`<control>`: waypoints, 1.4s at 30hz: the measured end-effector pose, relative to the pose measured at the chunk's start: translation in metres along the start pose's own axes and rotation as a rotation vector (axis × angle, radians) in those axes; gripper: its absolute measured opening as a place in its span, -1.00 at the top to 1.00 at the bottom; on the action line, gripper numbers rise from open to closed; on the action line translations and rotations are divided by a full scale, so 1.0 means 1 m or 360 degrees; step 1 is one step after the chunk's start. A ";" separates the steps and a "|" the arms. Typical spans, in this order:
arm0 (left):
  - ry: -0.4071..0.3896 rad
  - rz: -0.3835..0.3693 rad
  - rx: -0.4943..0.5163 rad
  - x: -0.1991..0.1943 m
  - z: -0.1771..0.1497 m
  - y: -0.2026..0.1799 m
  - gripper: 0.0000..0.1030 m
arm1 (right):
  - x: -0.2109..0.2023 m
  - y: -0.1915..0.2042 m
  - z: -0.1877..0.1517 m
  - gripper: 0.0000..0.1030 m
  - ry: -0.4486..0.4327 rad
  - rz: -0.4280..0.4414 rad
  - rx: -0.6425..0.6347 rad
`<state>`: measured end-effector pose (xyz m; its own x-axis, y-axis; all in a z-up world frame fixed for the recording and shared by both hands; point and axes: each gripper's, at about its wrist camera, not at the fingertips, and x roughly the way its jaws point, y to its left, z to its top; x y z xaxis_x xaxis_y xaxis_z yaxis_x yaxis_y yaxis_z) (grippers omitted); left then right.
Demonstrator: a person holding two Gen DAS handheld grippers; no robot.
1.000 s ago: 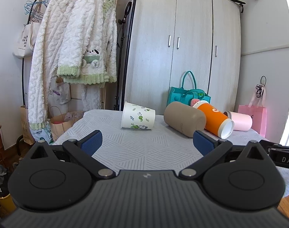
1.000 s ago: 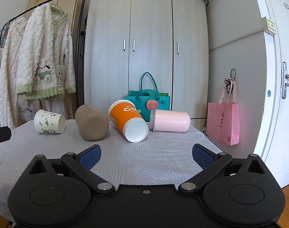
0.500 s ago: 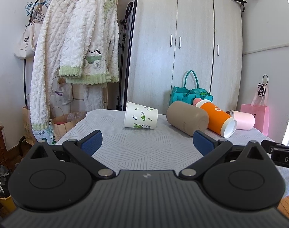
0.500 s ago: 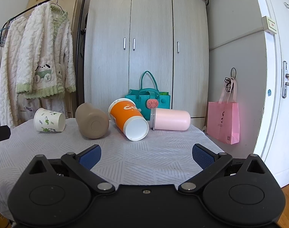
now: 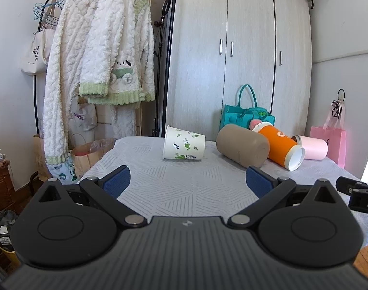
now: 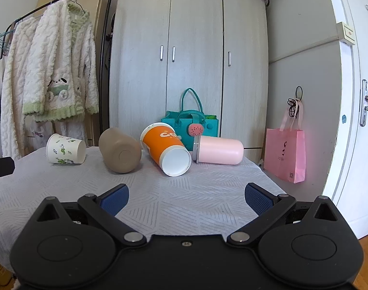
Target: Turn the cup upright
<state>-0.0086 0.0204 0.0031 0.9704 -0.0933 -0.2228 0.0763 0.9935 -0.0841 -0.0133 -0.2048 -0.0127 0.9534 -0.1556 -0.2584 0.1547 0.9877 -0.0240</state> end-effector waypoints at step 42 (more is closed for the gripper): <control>0.0559 -0.0376 -0.0150 0.163 0.079 0.004 -1.00 | 0.177 0.048 0.105 -0.94 0.0570 0.1045 -0.0525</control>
<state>0.1677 0.0142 0.0437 0.7906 -0.3502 -0.5023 0.2501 0.9334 -0.2571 0.1904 -0.1868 0.0420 0.6740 0.4162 -0.6103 -0.5440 0.8386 -0.0288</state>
